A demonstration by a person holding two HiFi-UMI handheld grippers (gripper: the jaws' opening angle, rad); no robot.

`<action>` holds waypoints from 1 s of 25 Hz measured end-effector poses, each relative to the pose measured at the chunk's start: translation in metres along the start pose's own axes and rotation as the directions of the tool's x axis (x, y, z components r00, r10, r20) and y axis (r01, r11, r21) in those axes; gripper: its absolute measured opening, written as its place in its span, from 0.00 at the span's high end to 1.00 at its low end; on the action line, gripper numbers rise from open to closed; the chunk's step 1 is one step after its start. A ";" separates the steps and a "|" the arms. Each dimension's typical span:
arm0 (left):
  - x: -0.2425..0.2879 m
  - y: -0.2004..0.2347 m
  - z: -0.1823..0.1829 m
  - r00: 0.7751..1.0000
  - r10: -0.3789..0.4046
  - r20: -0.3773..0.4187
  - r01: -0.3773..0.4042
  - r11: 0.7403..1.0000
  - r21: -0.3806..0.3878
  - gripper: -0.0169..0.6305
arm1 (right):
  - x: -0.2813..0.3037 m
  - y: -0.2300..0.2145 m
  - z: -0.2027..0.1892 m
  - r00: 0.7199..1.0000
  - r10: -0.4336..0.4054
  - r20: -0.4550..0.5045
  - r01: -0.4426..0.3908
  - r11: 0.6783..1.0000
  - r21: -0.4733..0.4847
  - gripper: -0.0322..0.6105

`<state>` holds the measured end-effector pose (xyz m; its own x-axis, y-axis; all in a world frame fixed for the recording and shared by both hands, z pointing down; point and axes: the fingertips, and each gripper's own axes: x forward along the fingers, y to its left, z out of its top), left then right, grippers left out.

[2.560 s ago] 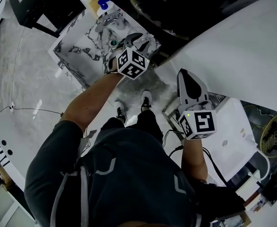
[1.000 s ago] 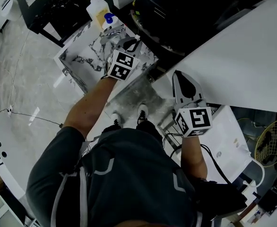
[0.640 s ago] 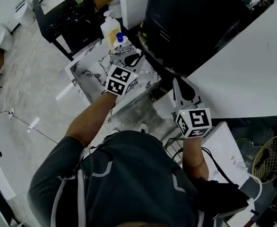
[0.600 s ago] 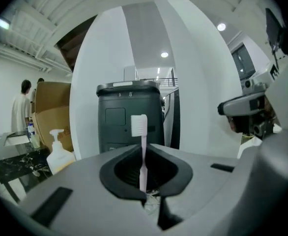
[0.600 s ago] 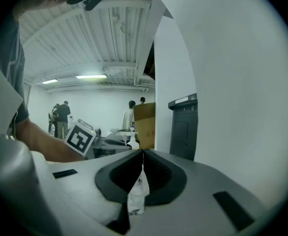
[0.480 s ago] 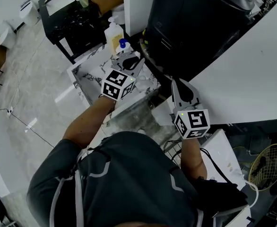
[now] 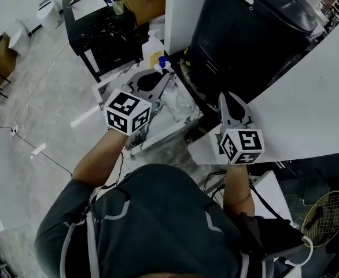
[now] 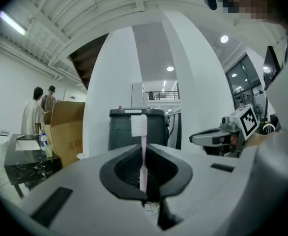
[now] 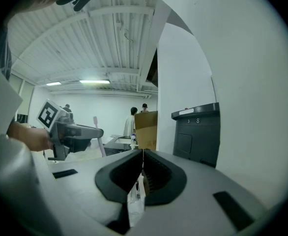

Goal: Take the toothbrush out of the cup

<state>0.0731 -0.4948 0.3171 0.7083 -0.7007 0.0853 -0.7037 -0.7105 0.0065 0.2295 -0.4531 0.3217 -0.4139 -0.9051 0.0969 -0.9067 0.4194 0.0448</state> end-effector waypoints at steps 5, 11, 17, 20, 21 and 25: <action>-0.028 0.006 0.014 1.000 0.018 0.015 -0.017 1.000 -0.004 0.93 | 0.001 0.005 0.022 1.000 -0.011 0.029 0.012 1.000 -0.025 0.90; -0.043 0.010 0.018 0.999 0.031 0.028 -0.031 1.000 -0.004 0.93 | 0.002 0.008 0.030 0.999 -0.034 0.021 0.035 0.998 -0.057 0.91; -0.044 0.009 0.016 0.999 0.027 0.028 -0.027 1.000 -0.005 0.93 | 0.000 0.012 0.030 0.999 -0.040 0.022 0.041 0.998 -0.054 0.91; -0.042 0.005 0.016 0.999 0.019 0.028 -0.019 1.000 0.000 0.93 | -0.002 0.011 0.029 0.999 -0.047 0.015 0.048 0.997 -0.057 0.91; -0.041 0.005 0.016 0.999 0.018 0.028 -0.018 1.000 0.003 0.93 | -0.002 0.011 0.029 0.999 -0.049 0.012 0.050 0.997 -0.058 0.91; -0.040 0.005 0.011 0.999 0.026 0.020 -0.027 1.000 0.004 0.93 | -0.002 0.015 0.028 0.999 -0.054 0.007 0.054 0.997 -0.058 0.91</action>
<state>0.0415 -0.4711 0.3026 0.6904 -0.7204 0.0654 -0.7220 -0.6919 0.0002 0.2151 -0.4468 0.2943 -0.3649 -0.9269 0.0873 -0.9215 0.3729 0.1080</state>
